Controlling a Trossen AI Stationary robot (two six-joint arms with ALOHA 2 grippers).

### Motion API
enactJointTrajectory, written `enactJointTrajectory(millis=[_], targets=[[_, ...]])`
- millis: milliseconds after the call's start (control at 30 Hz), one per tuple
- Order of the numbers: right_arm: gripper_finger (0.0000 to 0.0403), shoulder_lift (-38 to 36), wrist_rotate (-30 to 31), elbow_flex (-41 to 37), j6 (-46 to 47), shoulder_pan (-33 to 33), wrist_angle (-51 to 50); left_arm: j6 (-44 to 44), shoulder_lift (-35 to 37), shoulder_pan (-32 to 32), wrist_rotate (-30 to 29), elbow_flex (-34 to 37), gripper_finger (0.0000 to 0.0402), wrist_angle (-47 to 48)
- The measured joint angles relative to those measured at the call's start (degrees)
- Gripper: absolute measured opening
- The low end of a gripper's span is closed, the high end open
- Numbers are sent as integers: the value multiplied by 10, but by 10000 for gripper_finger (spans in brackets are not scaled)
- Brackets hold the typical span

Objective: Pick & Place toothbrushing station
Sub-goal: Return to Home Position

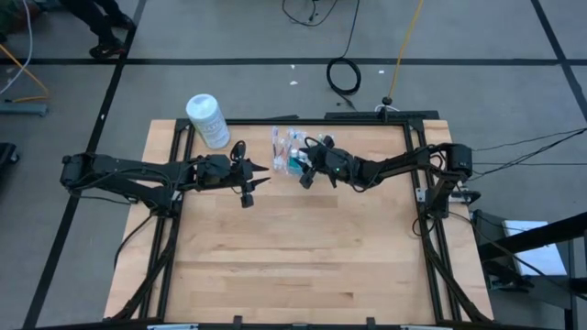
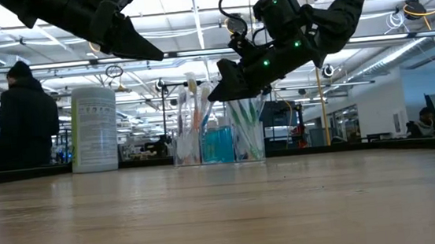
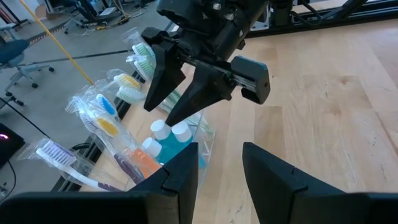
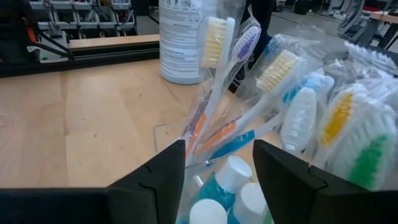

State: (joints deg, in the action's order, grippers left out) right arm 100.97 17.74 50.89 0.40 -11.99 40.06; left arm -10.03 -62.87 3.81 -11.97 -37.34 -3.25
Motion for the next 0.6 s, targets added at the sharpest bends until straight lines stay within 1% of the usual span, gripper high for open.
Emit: enactJointTrajectory(millis=[133,333,467,600], targets=[[181,-1,0,0,-1,10,10,0,0,0,0,0,131,0],[172,-36,0,0,-26,38,-10,0,0,0,0,0,131,0],[171,-84,-1,0,-26,57,-70,9,0,0,0,0,131,0],[169,-147,0,0,-26,74,-189,20,4,0,0,0,131,1]])
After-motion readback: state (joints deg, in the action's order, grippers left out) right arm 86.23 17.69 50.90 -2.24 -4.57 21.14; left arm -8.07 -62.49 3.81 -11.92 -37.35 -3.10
